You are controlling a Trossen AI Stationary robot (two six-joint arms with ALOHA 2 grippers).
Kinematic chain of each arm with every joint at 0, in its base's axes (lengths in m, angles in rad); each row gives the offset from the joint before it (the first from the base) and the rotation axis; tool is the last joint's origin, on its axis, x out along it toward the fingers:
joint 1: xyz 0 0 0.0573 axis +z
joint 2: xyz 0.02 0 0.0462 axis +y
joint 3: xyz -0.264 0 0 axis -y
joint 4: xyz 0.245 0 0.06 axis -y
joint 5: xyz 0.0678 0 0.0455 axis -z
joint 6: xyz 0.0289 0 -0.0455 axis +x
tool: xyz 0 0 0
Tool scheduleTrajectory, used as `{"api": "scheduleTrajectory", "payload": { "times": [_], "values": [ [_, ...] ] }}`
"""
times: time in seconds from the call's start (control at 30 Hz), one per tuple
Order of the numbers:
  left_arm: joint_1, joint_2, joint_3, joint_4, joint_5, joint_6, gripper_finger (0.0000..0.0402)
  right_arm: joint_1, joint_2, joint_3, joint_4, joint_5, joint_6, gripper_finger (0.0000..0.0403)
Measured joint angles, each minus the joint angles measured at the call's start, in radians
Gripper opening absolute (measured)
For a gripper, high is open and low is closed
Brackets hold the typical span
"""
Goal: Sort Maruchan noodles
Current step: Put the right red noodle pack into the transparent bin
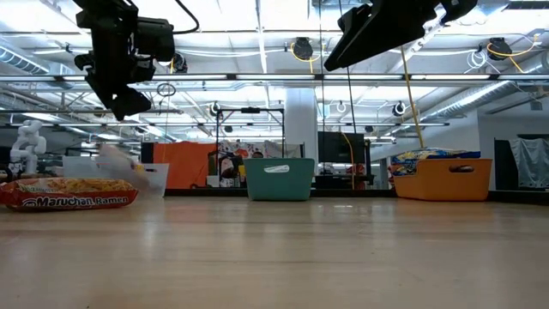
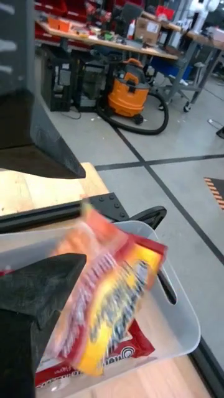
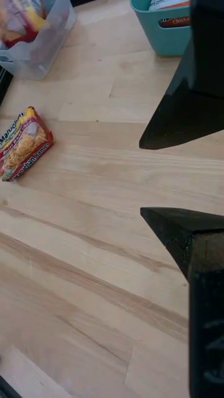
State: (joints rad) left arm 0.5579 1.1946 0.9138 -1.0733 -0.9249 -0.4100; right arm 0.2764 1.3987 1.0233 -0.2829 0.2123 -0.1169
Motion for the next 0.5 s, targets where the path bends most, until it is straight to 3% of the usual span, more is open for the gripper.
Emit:
{"api": "scheduleTrajectory", "payload": {
  "times": [0.3,0.5],
  "values": [
    [0.0,0.0,0.0,0.0,-0.024,0.012,0.0216,0.0,0.0,0.0,0.0,0.0,0.0,0.0157],
    [0.011,0.0,0.0,0.0,0.042,-0.07,0.0216,0.0,0.0,0.0,0.0,0.0,0.0,0.0157]
  ]
}}
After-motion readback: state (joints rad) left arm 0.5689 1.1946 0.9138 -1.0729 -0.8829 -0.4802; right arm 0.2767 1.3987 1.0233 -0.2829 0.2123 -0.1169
